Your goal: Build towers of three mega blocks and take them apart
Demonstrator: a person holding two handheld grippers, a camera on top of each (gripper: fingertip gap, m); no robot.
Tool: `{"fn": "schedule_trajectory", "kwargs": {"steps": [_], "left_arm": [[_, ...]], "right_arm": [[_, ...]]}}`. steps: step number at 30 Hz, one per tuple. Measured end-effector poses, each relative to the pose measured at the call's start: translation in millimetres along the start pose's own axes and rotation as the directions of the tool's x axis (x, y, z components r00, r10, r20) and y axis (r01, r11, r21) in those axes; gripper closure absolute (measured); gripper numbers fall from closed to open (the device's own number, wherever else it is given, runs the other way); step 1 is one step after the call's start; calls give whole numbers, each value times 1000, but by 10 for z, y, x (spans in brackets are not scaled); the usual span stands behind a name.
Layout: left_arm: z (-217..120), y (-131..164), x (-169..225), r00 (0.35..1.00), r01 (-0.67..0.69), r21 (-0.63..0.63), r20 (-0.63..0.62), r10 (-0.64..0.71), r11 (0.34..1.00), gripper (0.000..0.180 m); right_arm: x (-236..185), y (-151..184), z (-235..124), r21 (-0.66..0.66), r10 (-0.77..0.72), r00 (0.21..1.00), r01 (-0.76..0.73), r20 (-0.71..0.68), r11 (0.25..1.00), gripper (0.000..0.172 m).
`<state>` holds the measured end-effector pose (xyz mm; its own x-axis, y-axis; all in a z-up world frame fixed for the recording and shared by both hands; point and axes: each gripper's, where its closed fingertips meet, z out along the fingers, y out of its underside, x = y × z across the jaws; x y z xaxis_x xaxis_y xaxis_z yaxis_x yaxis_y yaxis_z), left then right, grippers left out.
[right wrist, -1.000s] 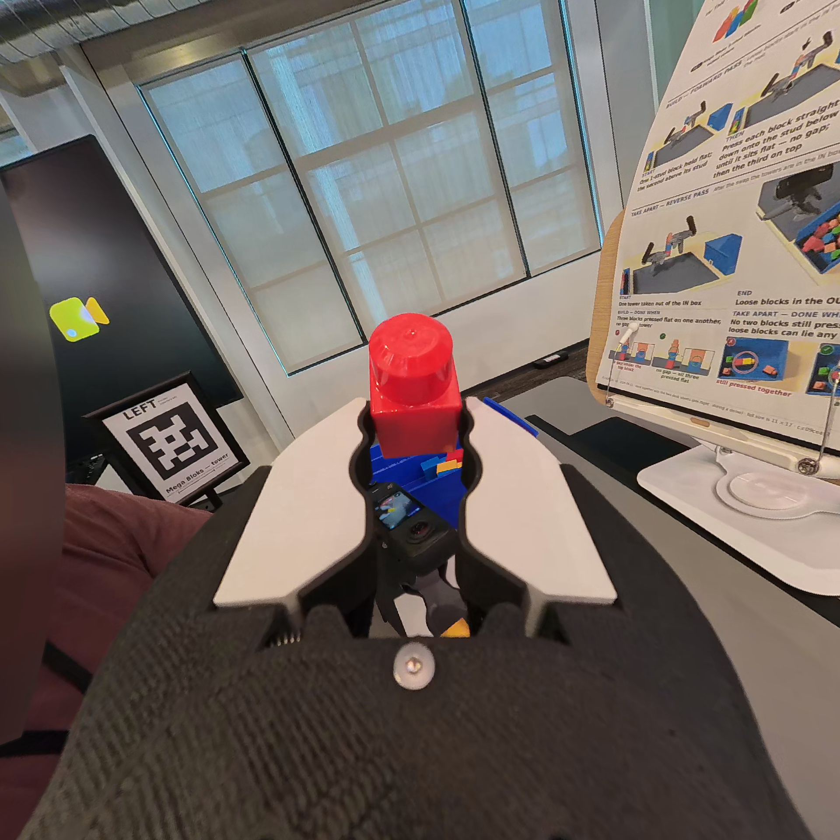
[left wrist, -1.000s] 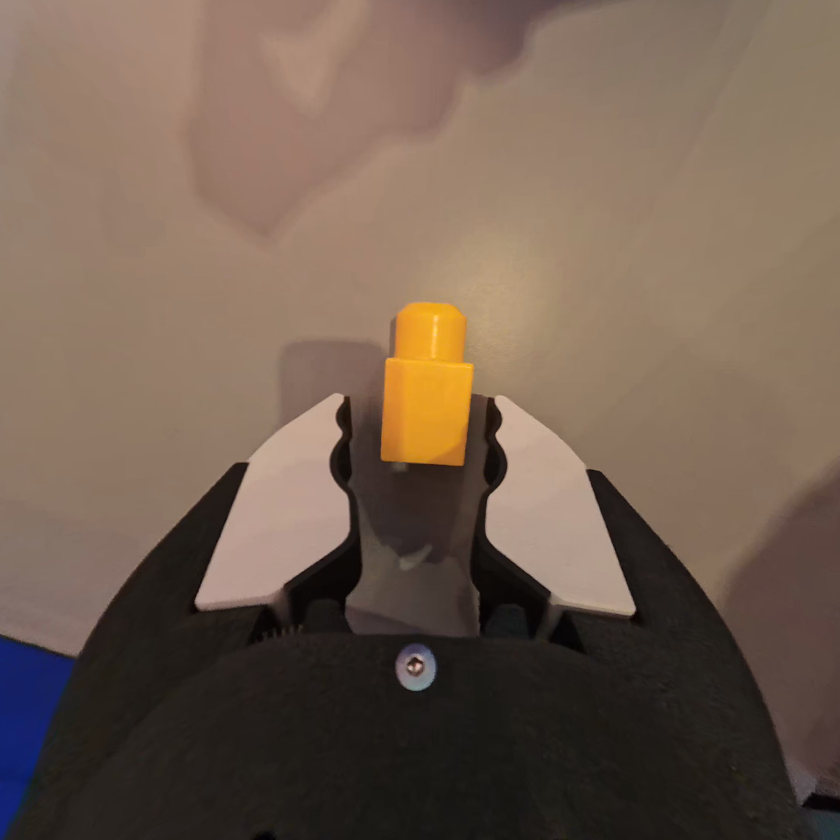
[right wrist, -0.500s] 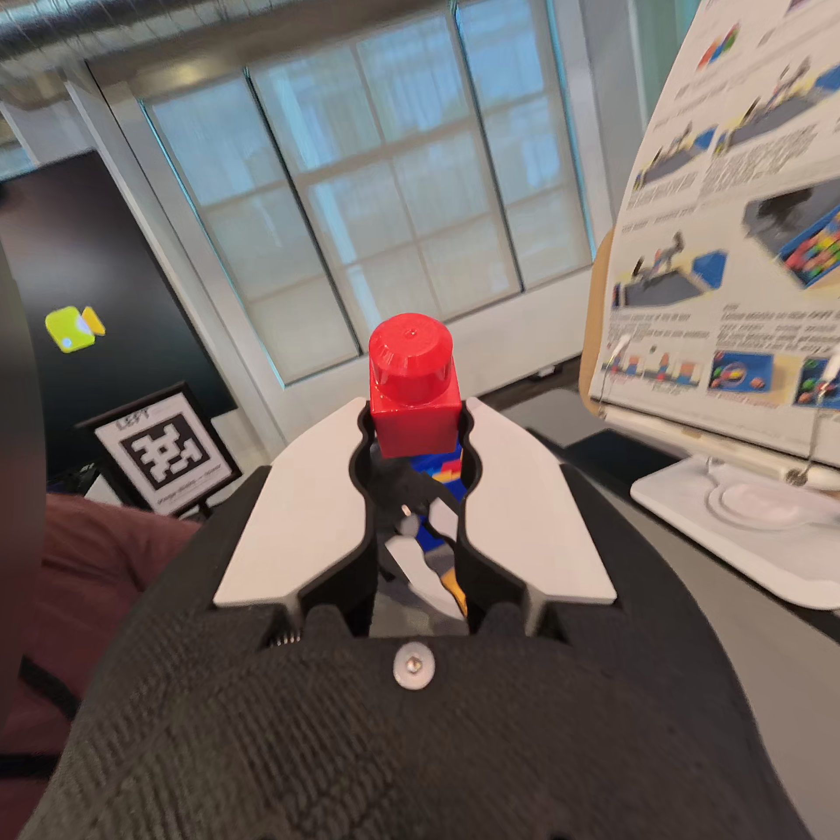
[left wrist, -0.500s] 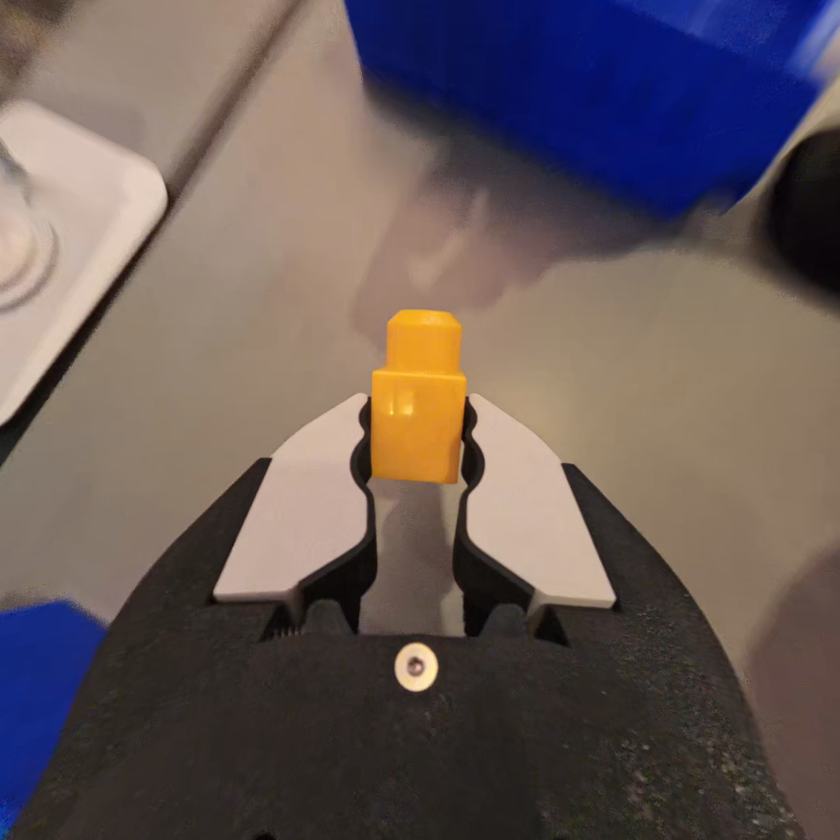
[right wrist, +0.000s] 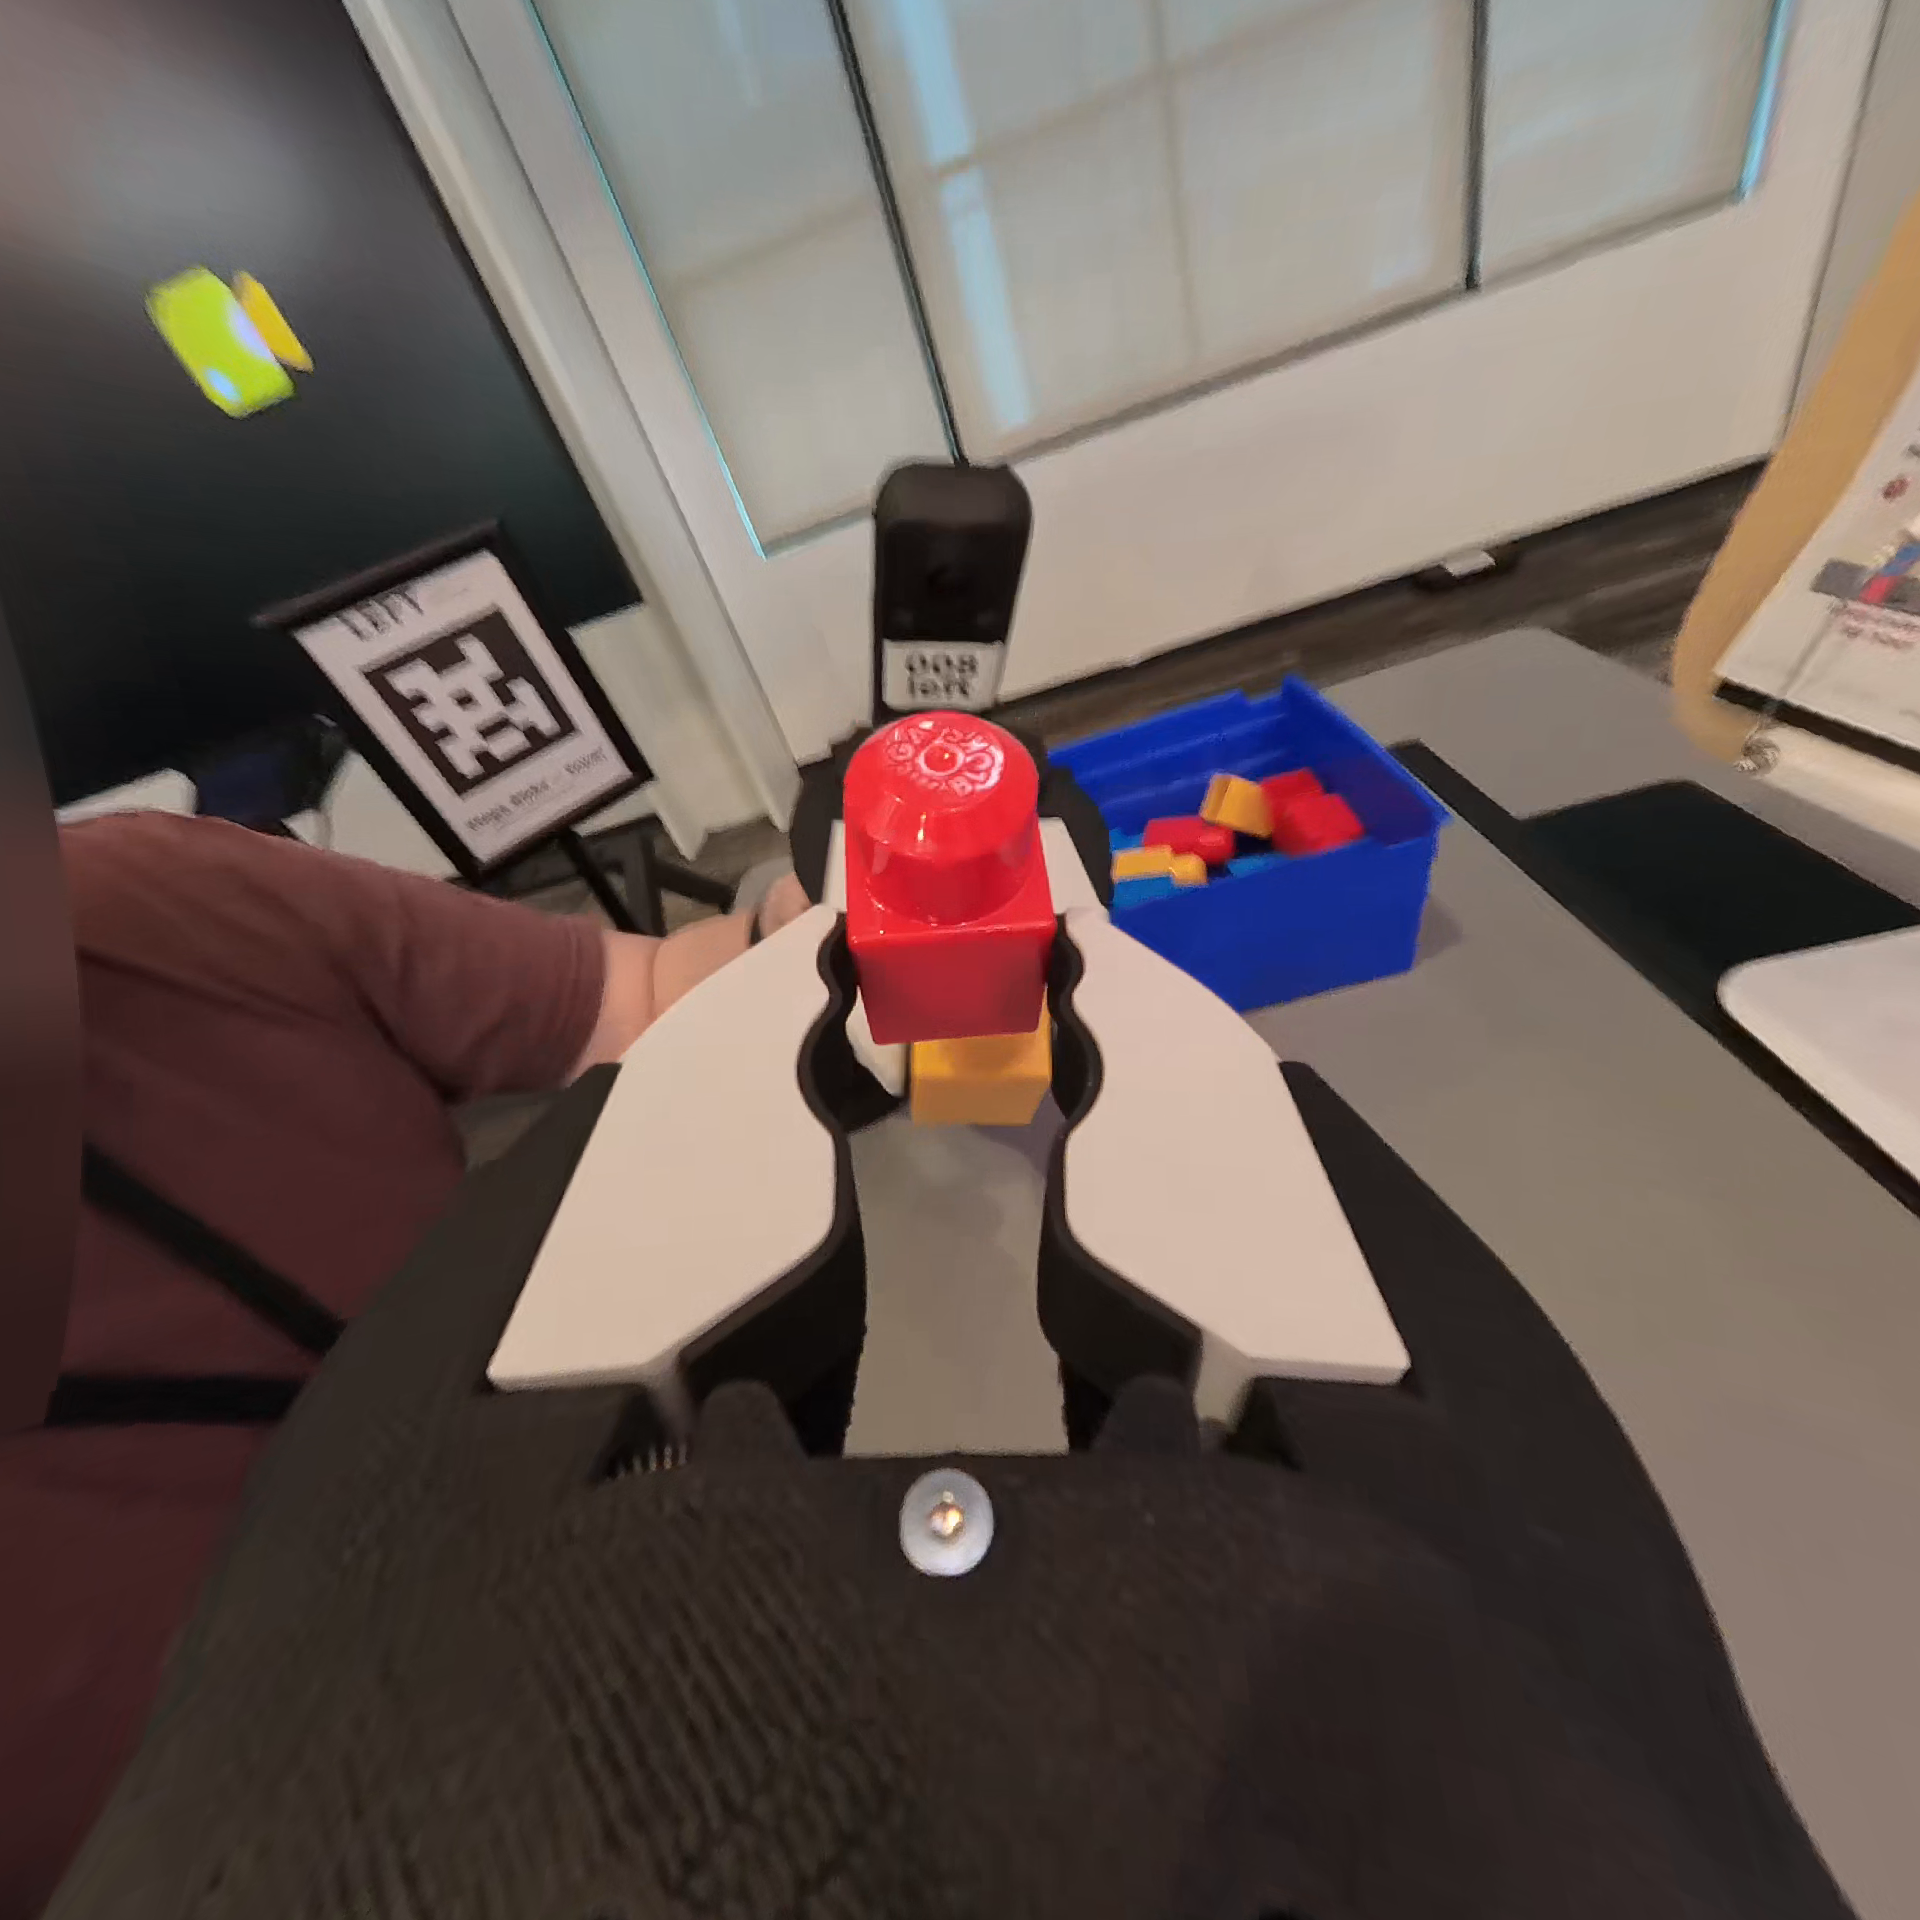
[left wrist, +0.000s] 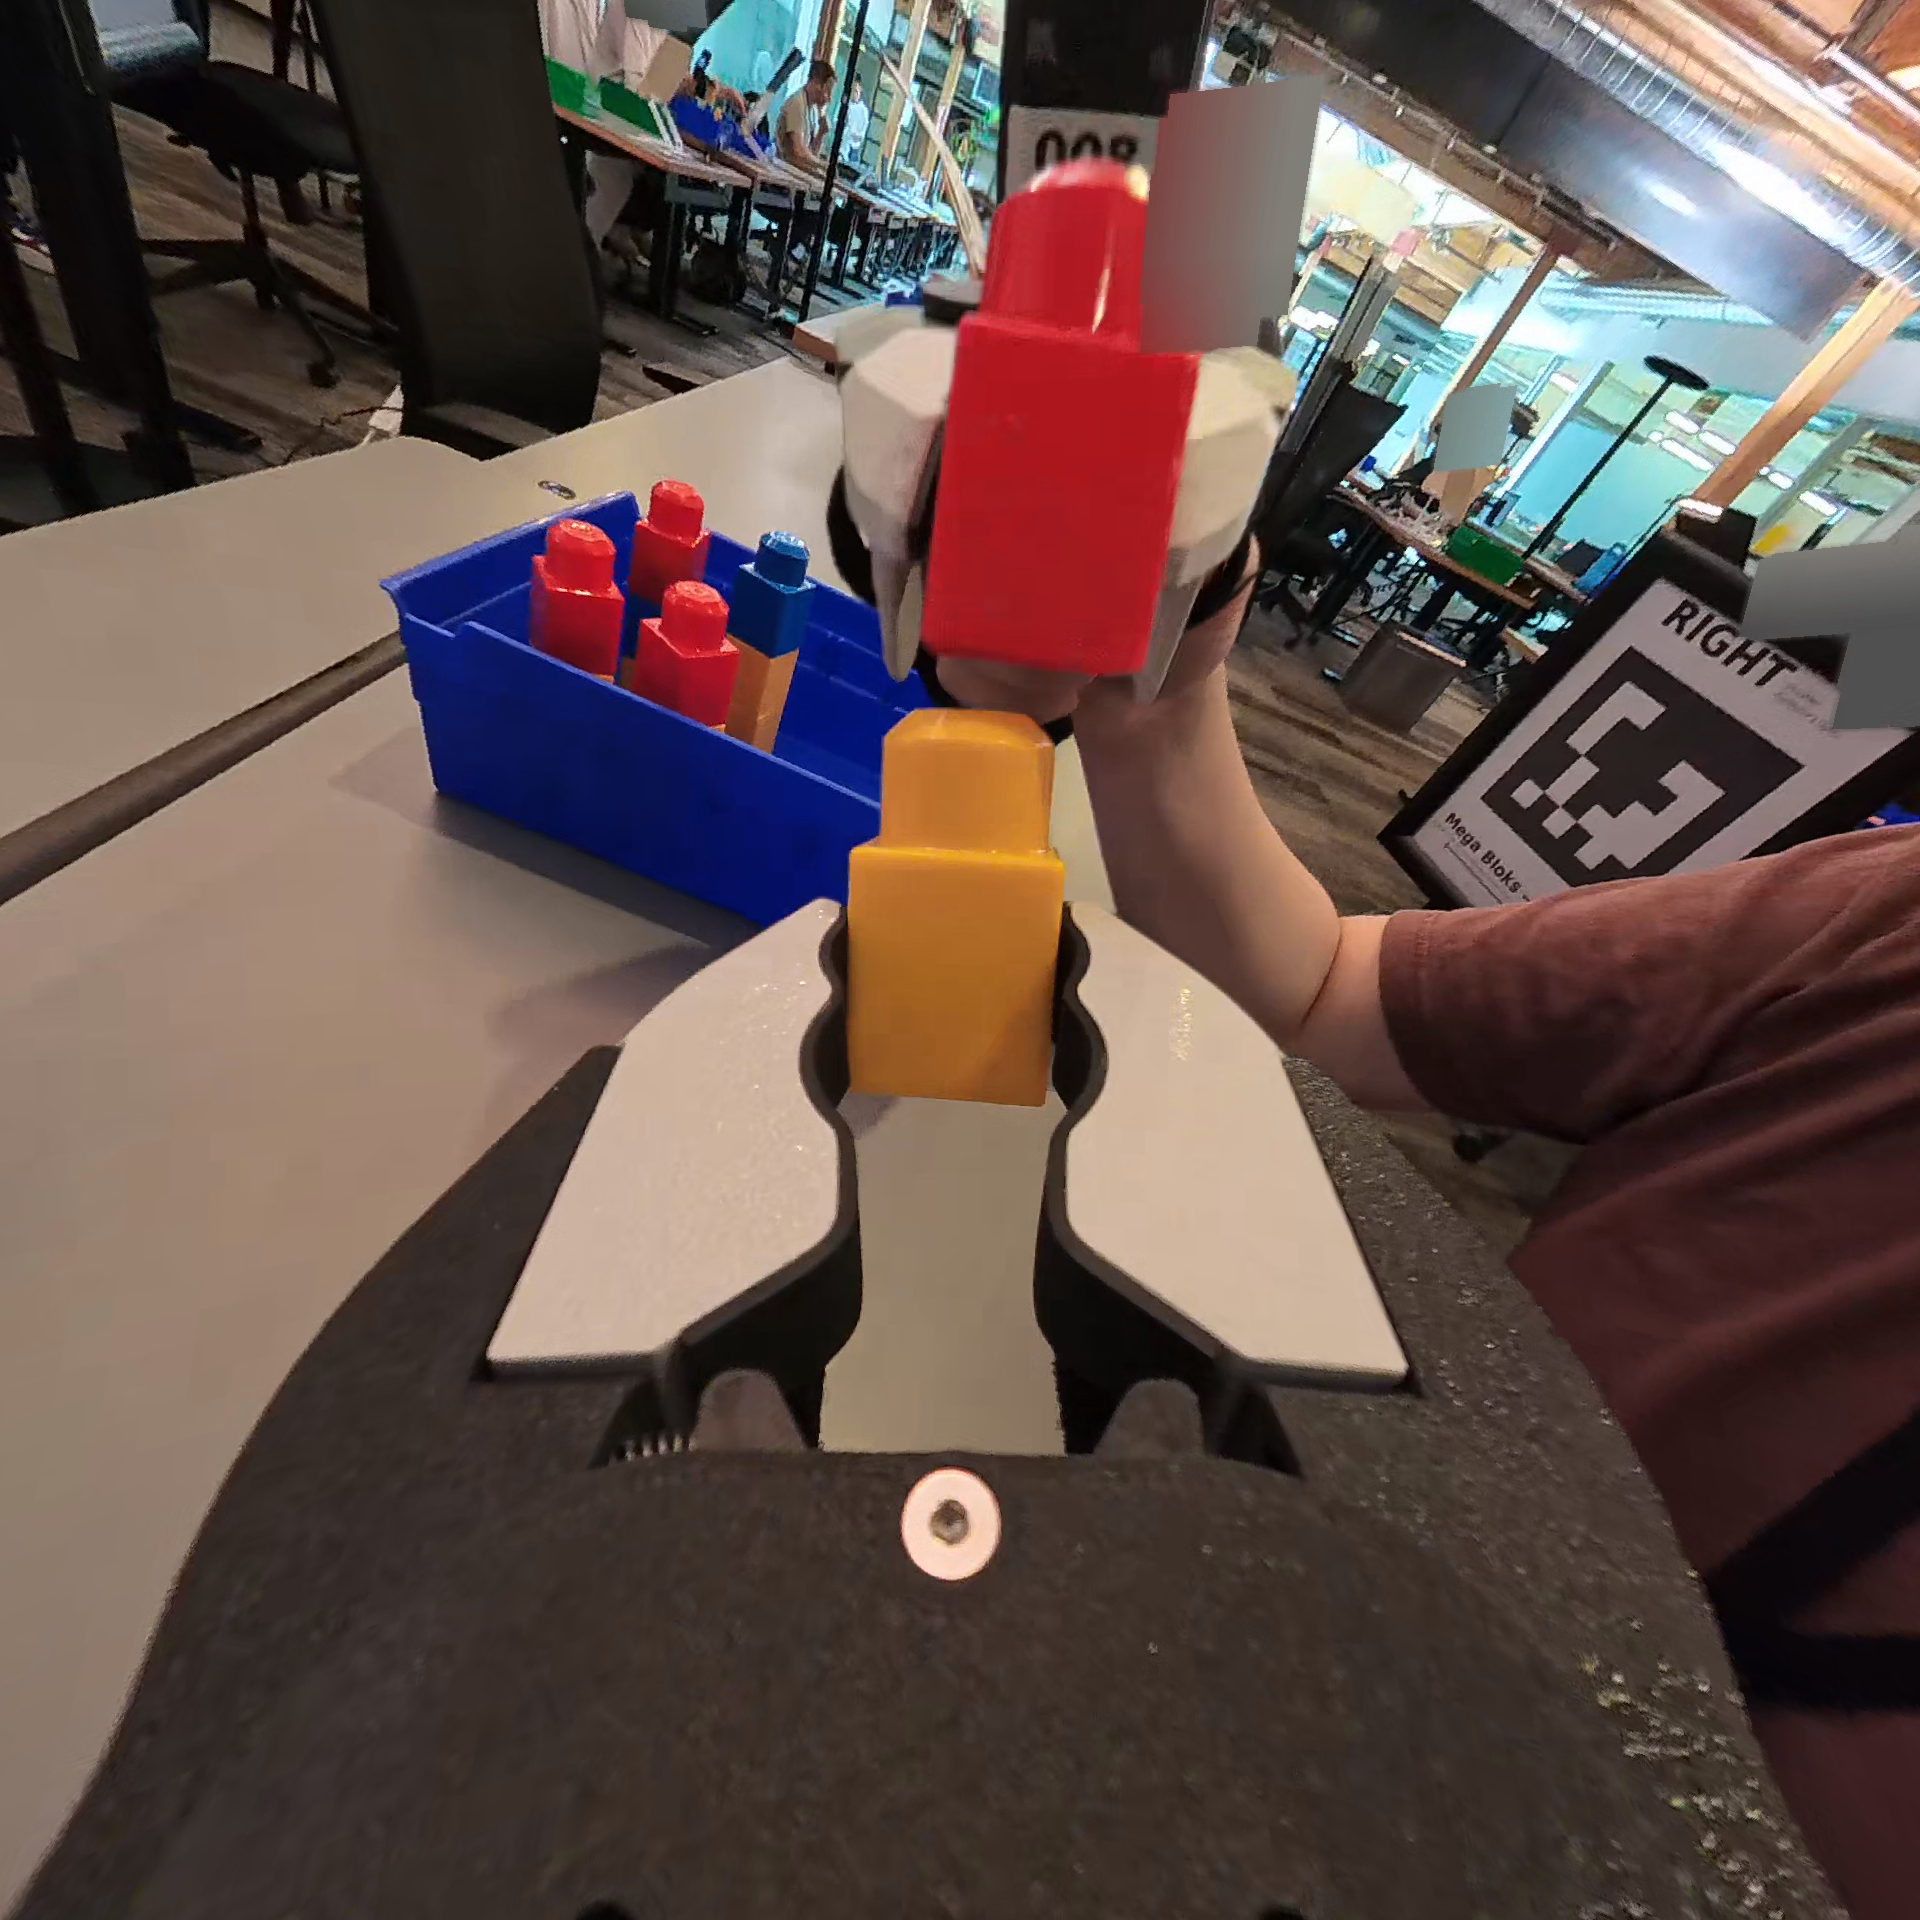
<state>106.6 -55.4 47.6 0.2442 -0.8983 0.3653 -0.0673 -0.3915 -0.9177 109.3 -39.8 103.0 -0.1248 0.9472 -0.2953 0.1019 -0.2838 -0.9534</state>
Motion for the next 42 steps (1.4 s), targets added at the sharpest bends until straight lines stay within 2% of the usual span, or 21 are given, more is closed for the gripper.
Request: {"fn": "schedule_trajectory", "kwargs": {"steps": [4,9,11,21,27,36,42], "left_arm": [[-3,-58,43,1000,-17,37,-7,17,999,145],[-34,-81,22,999,-28,43,29,27,999,145],[-39,-95,20,1000,-16,61,26,15,998,145],[27,45,107,999,17,-30,-47,-19,999,145],[-7,29,70,999,44,-32,-18,-45,999,145],[-33,14,51,999,47,-31,4,-47,998,145],[-64,-64,105,1000,-6,3,-9,6,1000,145]], "right_arm": [[30,122,115,-52,57,998,-57,-2,997,136],[41,115,163,-16,147,989,-146,27,989,136],[46,118,170,-17,141,990,-141,15,990,136],[-34,275,152,-145,96,995,-93,18,985,136],[6,261,184,-115,151,988,-149,10,982,136],[19,240,206,-92,156,988,-155,5,984,136],[-49,164,198,-72,98,995,-96,21,993,136]]}}
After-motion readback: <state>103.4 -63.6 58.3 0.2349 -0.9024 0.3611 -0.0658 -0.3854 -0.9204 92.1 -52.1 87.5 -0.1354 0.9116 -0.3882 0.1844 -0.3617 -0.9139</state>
